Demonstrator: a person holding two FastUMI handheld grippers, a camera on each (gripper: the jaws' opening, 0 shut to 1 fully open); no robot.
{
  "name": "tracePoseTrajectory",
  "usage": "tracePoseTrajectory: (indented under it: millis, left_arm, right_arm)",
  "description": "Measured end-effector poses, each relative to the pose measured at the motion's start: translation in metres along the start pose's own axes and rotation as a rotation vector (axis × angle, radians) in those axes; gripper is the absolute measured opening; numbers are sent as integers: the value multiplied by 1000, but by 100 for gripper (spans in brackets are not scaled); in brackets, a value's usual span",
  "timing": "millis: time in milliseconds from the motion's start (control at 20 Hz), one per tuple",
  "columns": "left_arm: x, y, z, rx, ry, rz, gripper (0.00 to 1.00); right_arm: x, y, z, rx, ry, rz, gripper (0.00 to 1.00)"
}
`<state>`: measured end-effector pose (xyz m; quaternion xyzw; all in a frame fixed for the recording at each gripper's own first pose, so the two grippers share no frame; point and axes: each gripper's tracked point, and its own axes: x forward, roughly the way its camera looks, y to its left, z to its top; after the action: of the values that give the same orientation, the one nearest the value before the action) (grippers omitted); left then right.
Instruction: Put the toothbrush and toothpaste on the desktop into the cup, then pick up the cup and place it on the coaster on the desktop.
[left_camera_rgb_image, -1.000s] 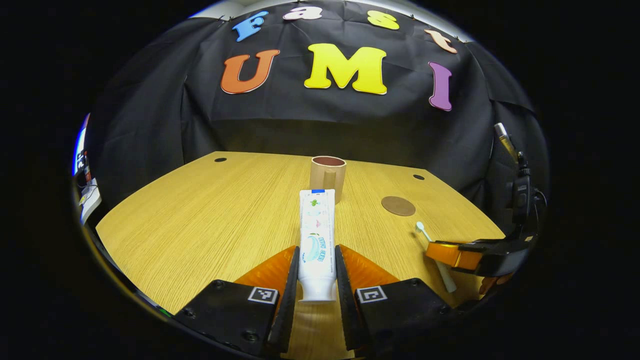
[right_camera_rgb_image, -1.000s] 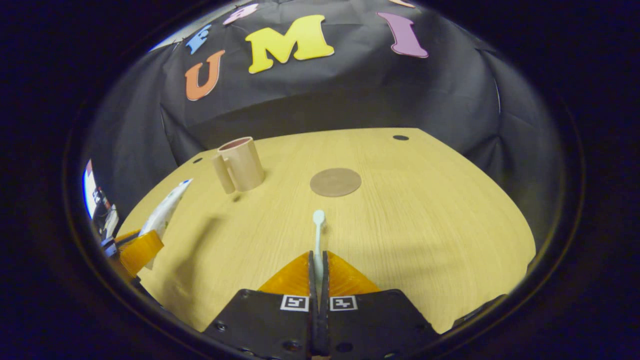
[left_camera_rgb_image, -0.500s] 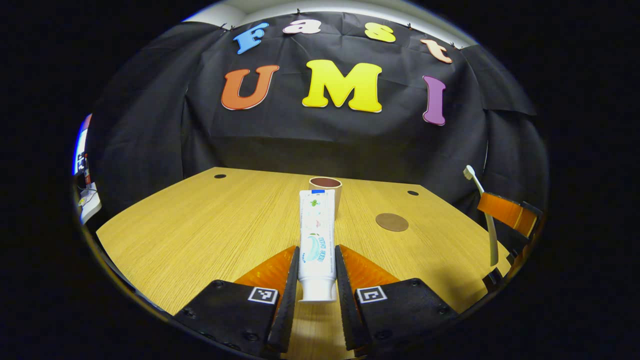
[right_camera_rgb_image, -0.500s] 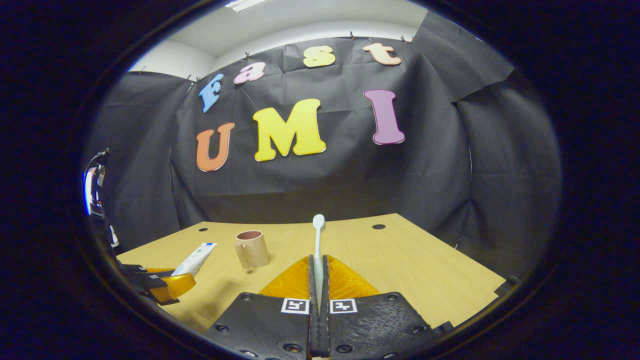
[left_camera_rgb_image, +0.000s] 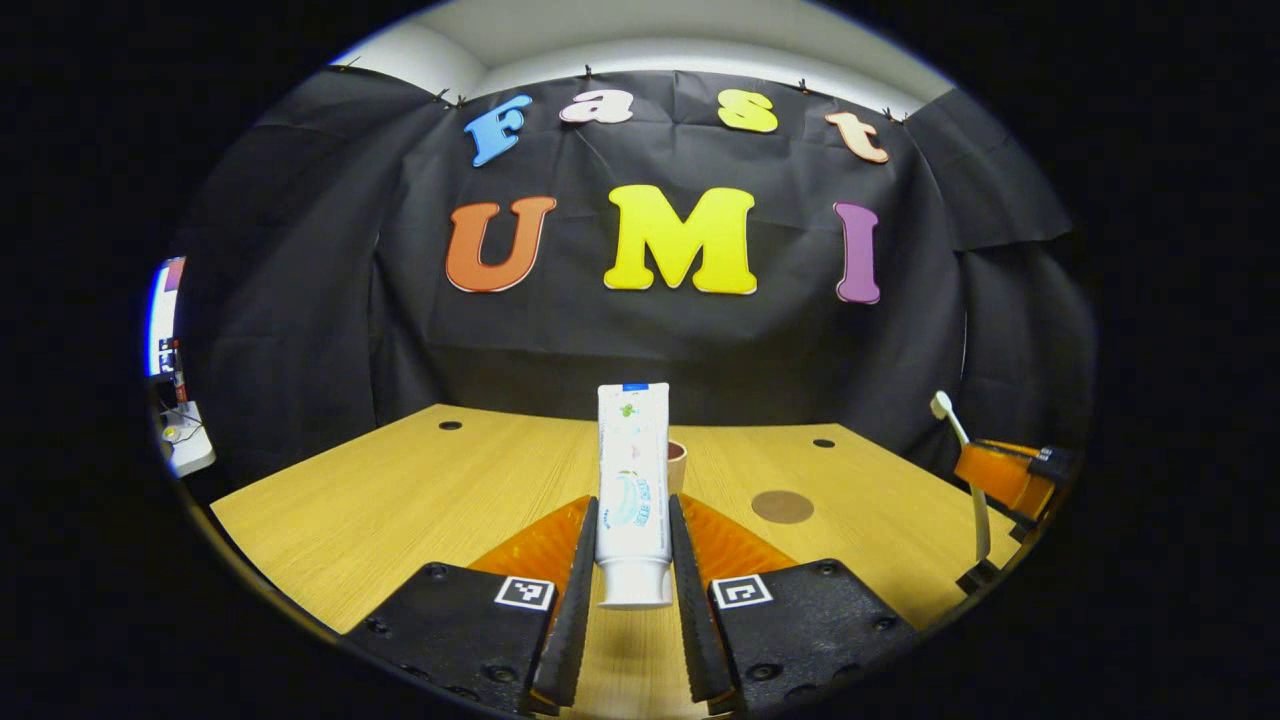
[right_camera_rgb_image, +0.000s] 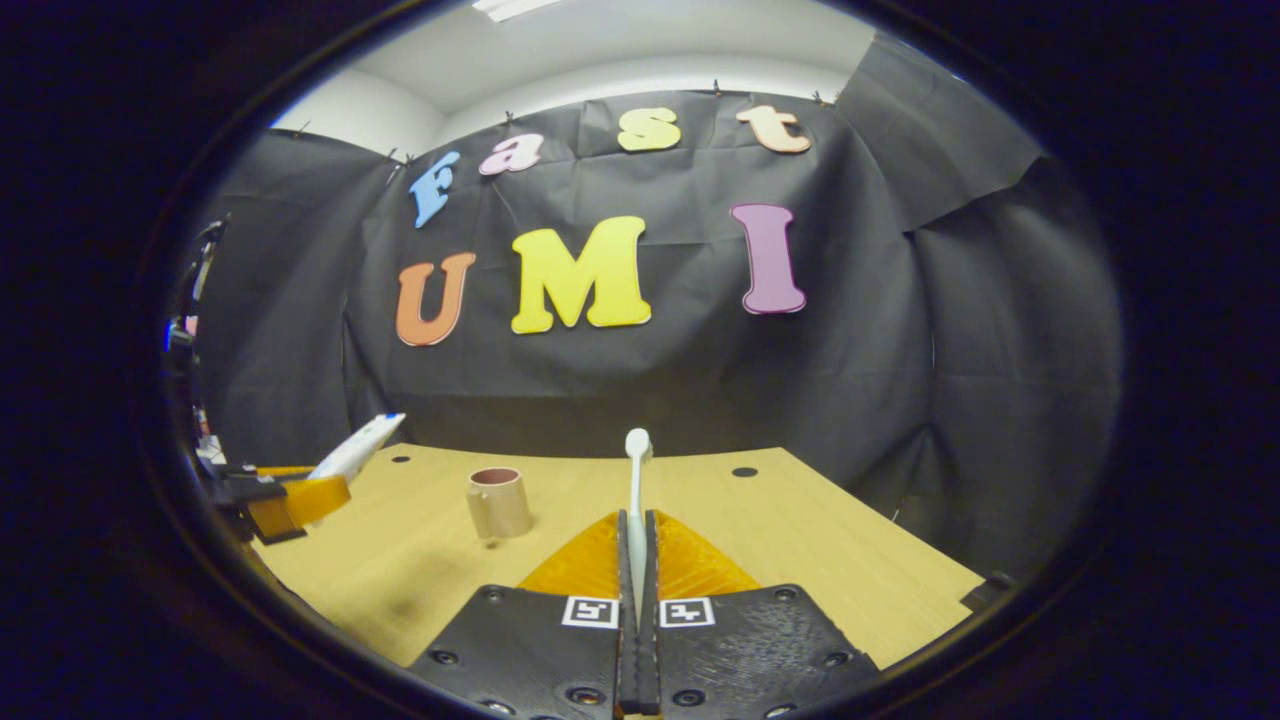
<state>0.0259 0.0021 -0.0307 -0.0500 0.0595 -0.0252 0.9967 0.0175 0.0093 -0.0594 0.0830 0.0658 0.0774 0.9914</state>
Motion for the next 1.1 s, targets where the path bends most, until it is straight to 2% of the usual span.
tracePoseTrajectory:
  millis: [150, 350, 700, 1100]
  left_arm:
    - [39, -1, 25, -32, -15, -10, 43]
    - [100, -6, 52, -15, -63, -13, 43]
    - [189, -41, 44, -53, -76, -184, 43]
    - [214, -33, 28, -54, -60, -150, 44]
  right_arm:
    - [-1, 1, 0, 6, 0, 7, 0]
    - [-5, -2, 5, 2, -22, 3, 0]
    - [-9, -9, 4, 20, -31, 18, 0]
    - [2, -26, -14, 76, 33, 27, 0]
